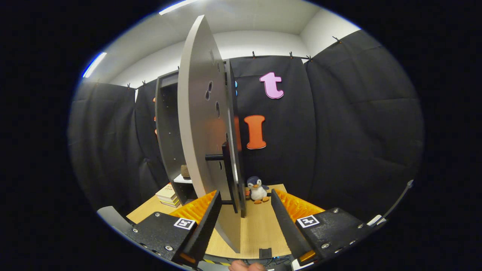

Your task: Open the shoe cabinet door, grab the shoes and put them into the shoe cabinet, then close the shoe cabinet door.

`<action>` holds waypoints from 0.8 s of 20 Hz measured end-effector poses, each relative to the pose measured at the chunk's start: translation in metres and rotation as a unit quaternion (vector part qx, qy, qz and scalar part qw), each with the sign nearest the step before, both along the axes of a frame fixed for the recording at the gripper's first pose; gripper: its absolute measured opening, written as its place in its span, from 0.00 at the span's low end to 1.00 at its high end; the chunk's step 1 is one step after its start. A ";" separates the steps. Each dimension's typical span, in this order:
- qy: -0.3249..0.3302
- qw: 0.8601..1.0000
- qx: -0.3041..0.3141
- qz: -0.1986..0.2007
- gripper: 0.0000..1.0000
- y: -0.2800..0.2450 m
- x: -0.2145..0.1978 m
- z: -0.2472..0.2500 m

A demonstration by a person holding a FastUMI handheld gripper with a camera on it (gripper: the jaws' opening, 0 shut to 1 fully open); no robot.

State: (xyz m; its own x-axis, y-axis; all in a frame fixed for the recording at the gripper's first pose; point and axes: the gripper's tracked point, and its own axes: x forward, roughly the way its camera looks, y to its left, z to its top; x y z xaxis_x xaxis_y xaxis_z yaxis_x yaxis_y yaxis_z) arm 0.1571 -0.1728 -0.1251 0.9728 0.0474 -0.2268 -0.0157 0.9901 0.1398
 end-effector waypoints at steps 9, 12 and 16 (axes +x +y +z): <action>0.016 0.997 -0.037 -0.073 0.81 0.011 0.018 0.000; 0.022 0.994 -0.061 -0.093 0.81 0.027 0.017 0.006; 0.034 0.991 -0.089 -0.097 0.81 0.061 0.017 0.012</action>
State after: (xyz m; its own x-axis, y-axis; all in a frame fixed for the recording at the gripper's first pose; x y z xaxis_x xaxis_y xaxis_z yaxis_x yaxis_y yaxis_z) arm 0.1737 -0.1119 -0.1132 0.9416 -0.1857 -0.2809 0.1809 0.9826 -0.0429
